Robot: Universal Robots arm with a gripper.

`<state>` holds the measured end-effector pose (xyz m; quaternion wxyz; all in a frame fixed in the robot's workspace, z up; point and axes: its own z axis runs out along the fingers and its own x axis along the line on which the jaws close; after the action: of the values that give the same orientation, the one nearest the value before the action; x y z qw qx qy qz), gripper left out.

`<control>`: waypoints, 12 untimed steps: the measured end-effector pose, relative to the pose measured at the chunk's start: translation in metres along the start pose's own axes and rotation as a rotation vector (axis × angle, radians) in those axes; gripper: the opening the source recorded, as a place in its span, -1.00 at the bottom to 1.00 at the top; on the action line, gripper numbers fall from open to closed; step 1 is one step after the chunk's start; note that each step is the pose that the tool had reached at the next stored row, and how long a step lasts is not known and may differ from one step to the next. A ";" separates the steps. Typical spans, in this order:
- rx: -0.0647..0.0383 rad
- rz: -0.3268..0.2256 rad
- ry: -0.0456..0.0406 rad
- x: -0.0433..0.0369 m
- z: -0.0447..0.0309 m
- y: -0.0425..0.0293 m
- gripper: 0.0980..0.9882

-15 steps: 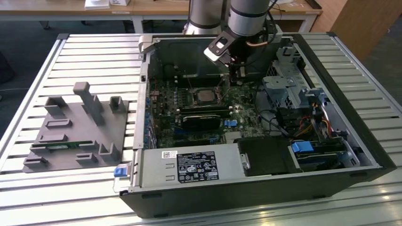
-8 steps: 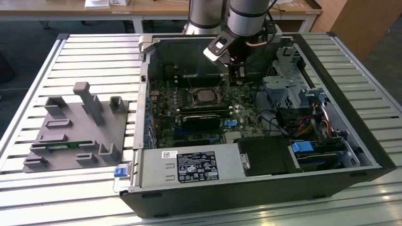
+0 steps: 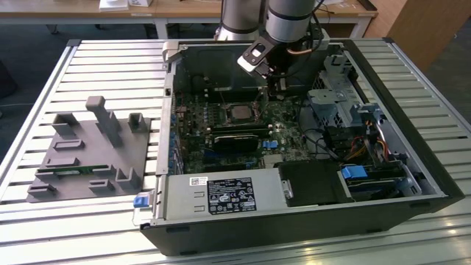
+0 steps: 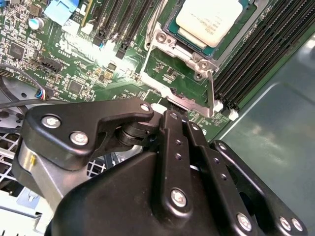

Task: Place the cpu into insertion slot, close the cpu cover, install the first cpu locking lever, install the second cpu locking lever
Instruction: 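Close the cpu cover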

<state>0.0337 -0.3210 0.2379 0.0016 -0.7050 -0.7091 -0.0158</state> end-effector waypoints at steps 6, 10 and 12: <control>0.000 0.000 0.0000 0.0000 0.0000 -0.0011 -0.98; 0.000 0.000 0.0000 0.0000 0.0000 -0.0022 -0.98; 0.000 0.000 0.0000 0.0000 -0.0001 -0.0027 -0.98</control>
<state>0.0310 -0.3210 0.2380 0.0016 -0.7050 -0.7091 -0.0158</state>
